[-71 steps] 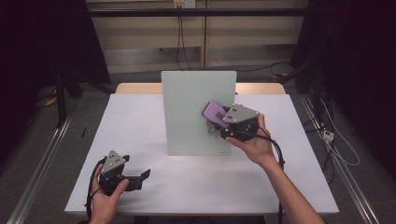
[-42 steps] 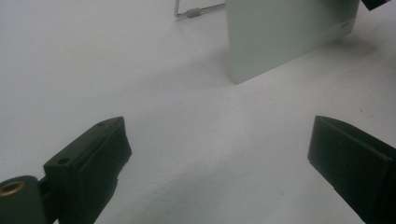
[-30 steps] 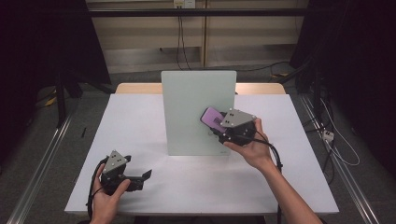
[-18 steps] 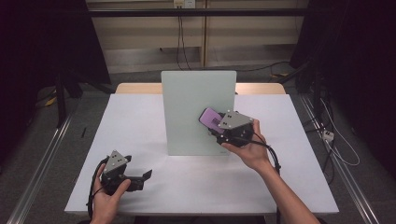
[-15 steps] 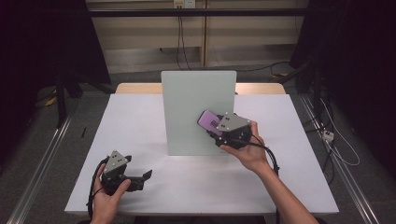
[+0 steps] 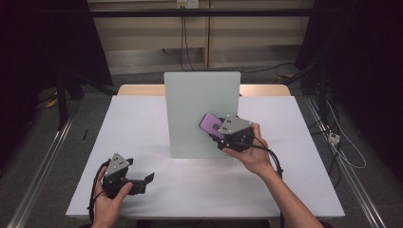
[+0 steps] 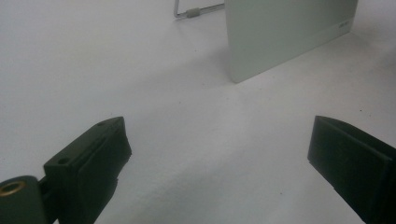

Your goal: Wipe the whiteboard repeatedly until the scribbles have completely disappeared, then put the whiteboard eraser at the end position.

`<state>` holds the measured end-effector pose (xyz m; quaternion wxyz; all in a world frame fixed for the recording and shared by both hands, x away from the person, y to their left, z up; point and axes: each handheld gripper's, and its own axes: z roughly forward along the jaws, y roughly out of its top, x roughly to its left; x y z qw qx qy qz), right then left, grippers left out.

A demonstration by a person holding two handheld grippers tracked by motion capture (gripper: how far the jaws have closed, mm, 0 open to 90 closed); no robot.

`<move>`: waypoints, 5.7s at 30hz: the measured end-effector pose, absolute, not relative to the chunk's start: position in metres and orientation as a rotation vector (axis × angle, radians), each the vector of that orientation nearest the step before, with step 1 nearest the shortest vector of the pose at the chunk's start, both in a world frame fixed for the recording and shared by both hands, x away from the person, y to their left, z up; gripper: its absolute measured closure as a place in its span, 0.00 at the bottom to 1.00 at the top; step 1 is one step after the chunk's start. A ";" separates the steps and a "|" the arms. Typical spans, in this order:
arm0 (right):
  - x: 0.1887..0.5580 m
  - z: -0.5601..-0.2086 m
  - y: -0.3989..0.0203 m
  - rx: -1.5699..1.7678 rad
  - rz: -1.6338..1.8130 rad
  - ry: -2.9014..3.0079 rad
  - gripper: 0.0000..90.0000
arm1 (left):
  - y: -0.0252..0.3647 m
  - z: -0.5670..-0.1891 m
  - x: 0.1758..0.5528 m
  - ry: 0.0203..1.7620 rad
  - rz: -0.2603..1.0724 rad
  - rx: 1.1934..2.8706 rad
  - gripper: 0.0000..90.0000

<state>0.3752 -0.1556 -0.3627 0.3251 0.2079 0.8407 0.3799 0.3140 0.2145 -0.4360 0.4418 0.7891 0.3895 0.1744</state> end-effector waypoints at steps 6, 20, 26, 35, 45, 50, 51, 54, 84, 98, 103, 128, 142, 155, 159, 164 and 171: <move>0.383 -0.339 -0.163 0.568 1.015 2.136 0.46 | 0.215 -0.436 0.314 0.967 0.433 1.961 0.06; 0.373 -0.372 -0.146 0.496 0.958 2.215 0.46 | 0.214 -0.436 0.314 0.963 0.429 1.967 0.06; 0.367 -0.393 -0.139 0.487 0.962 2.263 0.46 | 0.213 -0.436 0.314 0.961 0.428 1.973 0.06; 0.362 -0.413 -0.125 0.466 0.928 2.330 0.46 | 0.212 -0.437 0.314 0.962 0.425 1.969 0.06; 0.361 -0.429 -0.114 0.451 0.918 2.422 0.46 | 0.213 -0.436 0.314 0.957 0.424 1.974 0.06; 0.362 -0.428 -0.113 0.446 0.910 2.449 0.46 | 0.214 -0.436 0.314 0.964 0.421 1.964 0.06; 0.362 -0.426 -0.113 0.437 0.901 2.444 0.46 | 0.214 -0.436 0.314 0.961 0.425 1.965 0.06; 0.365 -0.415 -0.119 0.457 0.928 2.396 0.46 | 0.214 -0.436 0.314 0.963 0.428 1.958 0.06; 0.372 -0.379 -0.139 0.511 0.918 2.248 0.46 | 0.216 -0.437 0.314 0.968 0.412 1.963 0.06; 0.364 -0.430 -0.085 0.391 0.896 2.437 0.46 | 0.214 -0.437 0.316 0.956 0.411 1.970 0.06; 0.365 -0.432 -0.083 0.418 0.924 2.461 0.46 | 0.216 -0.436 0.313 0.956 0.414 1.967 0.06; 0.359 -0.404 -0.139 0.640 1.163 2.428 0.46 | 0.215 -0.437 0.313 0.956 0.416 1.973 0.06; 0.359 -0.398 -0.152 0.706 1.202 2.505 0.46 | 0.217 -0.437 0.313 0.963 0.406 1.973 0.06; 0.353 -0.397 -0.155 0.690 1.204 2.571 0.46 | 0.217 -0.436 0.311 0.957 0.407 1.968 0.06; 0.351 -0.394 -0.156 0.687 1.182 2.621 0.46 | 0.217 -0.435 0.311 0.950 0.410 1.961 0.06; 0.350 -0.389 -0.159 0.681 1.180 2.634 0.46 | 0.217 -0.435 0.311 0.955 0.411 1.966 0.06; 0.342 -0.391 -0.151 0.586 1.104 2.698 0.46 | 0.215 -0.435 0.310 0.944 0.416 1.978 0.06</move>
